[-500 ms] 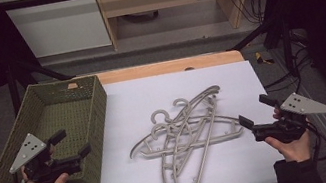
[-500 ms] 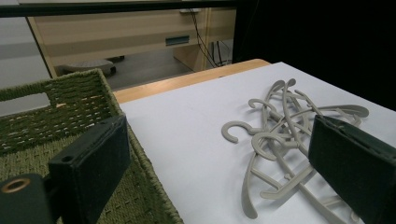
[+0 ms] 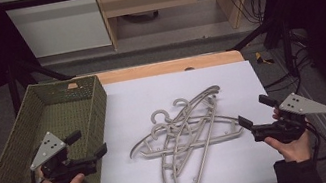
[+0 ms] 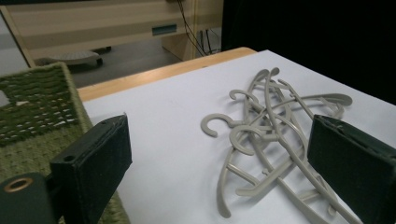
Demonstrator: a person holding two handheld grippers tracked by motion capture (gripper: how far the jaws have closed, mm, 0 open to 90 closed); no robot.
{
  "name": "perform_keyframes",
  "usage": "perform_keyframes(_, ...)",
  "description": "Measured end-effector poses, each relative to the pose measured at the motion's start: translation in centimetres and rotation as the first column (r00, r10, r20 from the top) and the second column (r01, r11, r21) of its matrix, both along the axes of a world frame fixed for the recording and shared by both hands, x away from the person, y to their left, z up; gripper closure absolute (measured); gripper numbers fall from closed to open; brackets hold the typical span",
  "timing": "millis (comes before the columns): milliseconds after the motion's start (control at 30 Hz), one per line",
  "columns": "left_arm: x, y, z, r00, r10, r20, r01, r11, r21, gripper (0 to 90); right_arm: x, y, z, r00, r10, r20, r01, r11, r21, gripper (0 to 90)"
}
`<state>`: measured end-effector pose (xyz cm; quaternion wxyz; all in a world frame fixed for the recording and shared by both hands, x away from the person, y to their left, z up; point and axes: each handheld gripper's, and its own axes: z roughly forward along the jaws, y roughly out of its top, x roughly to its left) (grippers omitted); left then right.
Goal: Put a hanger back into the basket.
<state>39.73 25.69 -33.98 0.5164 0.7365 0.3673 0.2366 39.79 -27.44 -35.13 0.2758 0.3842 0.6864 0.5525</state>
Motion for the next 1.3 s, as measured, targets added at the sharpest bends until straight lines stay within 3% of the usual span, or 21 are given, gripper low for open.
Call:
perform_keyframes(367,0.2,-4.3,-1.4,0.9946,-0.066,-0.081,0.071,0.9955,0.063,7.4,0.0,0.2,0.0,1.0000,0.000,-0.009,0.000,1.000,0.000,3.3)
perform_keyframes(433,0.5,-5.5,-2.0,0.9898,-0.086,-0.113,0.096,0.9923,0.079,7.7,0.1,0.3,0.0,1.0000,0.002,-0.009,-0.002,1.000,-0.006,3.3)
perform_keyframes(533,0.6,-6.3,-2.4,0.9880,-0.091,-0.125,0.103,0.9903,0.094,8.1,0.1,0.3,0.0,0.9999,0.006,-0.010,-0.006,1.000,-0.007,3.3)
perform_keyframes(833,1.2,-9.9,-3.8,0.9726,-0.124,-0.196,0.155,0.9760,0.153,10.8,0.2,0.4,-0.2,0.9997,0.004,-0.025,-0.004,1.000,-0.012,3.2)
perform_keyframes(1133,2.8,-13.1,-4.8,0.9601,-0.129,-0.248,0.177,0.9672,0.182,13.8,0.2,0.5,-0.2,0.9997,0.008,-0.024,-0.008,1.000,-0.015,3.1)
perform_keyframes(1200,3.2,-14.1,-5.2,0.9546,-0.136,-0.265,0.190,0.9629,0.192,15.3,0.2,0.5,-0.2,0.9997,0.007,-0.024,-0.007,1.000,-0.012,3.1)
perform_keyframes(1300,3.5,-14.7,-5.5,0.9533,-0.131,-0.272,0.187,0.9636,0.191,17.3,0.2,0.5,-0.2,0.9997,0.006,-0.025,-0.007,1.000,-0.014,3.1)
